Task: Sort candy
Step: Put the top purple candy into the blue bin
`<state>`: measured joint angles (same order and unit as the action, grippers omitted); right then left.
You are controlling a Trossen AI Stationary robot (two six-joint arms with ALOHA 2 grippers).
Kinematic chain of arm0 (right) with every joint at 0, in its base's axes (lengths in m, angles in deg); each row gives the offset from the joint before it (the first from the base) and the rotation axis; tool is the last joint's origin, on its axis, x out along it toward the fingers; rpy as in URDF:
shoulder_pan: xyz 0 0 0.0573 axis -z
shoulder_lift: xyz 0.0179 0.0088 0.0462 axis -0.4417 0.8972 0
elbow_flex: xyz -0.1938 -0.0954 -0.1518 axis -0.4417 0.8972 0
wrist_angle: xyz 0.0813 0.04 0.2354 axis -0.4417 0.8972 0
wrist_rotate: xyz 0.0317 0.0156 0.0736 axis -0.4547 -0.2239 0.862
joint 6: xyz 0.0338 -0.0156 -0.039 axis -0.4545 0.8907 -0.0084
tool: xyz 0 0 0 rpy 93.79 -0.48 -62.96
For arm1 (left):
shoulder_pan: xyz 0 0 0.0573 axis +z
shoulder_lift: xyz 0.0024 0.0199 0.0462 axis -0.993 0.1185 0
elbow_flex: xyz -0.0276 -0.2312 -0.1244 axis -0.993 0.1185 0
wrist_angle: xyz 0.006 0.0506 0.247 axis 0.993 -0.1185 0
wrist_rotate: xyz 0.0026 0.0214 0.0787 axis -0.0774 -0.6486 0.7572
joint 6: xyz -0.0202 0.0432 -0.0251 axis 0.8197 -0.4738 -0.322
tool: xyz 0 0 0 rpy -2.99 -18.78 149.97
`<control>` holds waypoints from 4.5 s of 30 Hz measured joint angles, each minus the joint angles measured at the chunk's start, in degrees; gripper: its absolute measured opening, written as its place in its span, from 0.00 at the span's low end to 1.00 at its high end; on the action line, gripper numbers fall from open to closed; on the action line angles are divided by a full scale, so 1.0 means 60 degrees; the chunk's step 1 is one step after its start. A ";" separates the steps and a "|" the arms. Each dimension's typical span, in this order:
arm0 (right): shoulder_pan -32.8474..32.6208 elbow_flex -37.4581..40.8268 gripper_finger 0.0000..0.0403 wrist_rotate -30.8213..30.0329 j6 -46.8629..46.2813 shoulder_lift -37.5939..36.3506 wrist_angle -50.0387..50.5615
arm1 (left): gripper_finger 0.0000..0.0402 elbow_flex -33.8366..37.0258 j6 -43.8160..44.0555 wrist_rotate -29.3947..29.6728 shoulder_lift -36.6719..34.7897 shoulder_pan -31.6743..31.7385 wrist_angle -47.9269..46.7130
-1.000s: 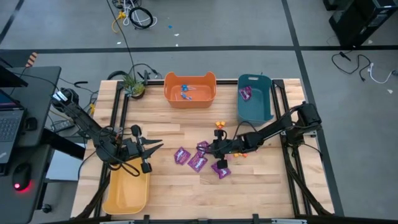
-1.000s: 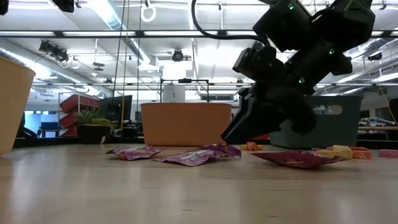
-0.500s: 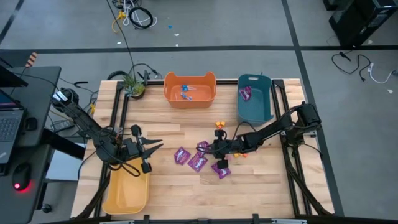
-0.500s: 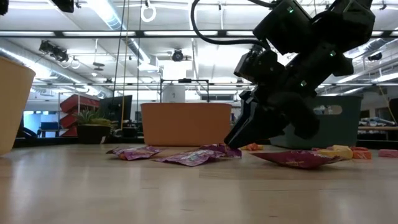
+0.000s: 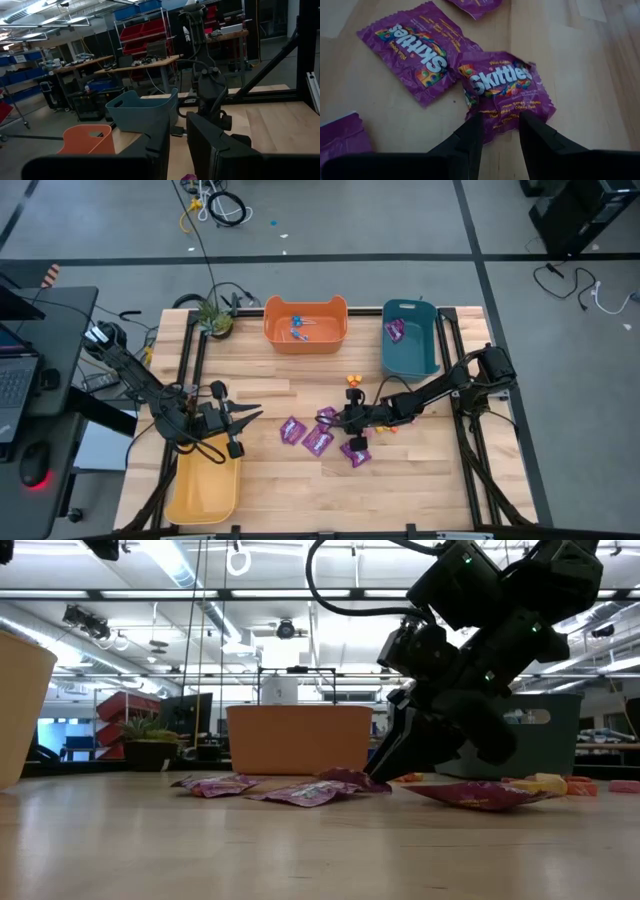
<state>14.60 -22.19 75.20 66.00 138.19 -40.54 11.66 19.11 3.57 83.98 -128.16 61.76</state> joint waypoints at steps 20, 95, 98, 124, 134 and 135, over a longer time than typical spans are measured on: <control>0.0007 0.0000 0.20 0.0015 -0.0023 -0.0003 0.0213 | 0.17 0.0000 0.0011 0.0000 0.0000 0.0000 -0.0005; 0.0686 -0.0022 0.44 0.0105 -0.1306 -0.0353 0.1642 | 0.17 -0.0004 0.0022 0.0101 0.0004 0.0039 -0.0188; 0.0708 -0.0022 0.41 0.0124 -0.1302 -0.0353 0.1642 | 0.17 -0.0004 0.0033 0.0098 0.0004 0.0074 -0.0246; 0.0669 0.0017 0.00 0.0269 -0.0754 -0.0487 0.1695 | 0.17 -0.0004 0.0044 0.0062 0.0004 0.0080 -0.0282; 0.0480 0.0029 0.00 -0.0111 -0.0487 -0.1566 0.1788 | 0.17 -0.0003 0.0044 0.0065 0.0004 0.0080 -0.0282; 0.0453 0.0026 0.00 -0.0244 -0.0444 -0.1725 0.1818 | 0.17 0.0000 0.0047 0.0062 0.0004 0.0080 -0.0282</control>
<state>17.31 -22.03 73.74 63.34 127.85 -29.63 11.66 19.40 3.94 84.00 -127.68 60.07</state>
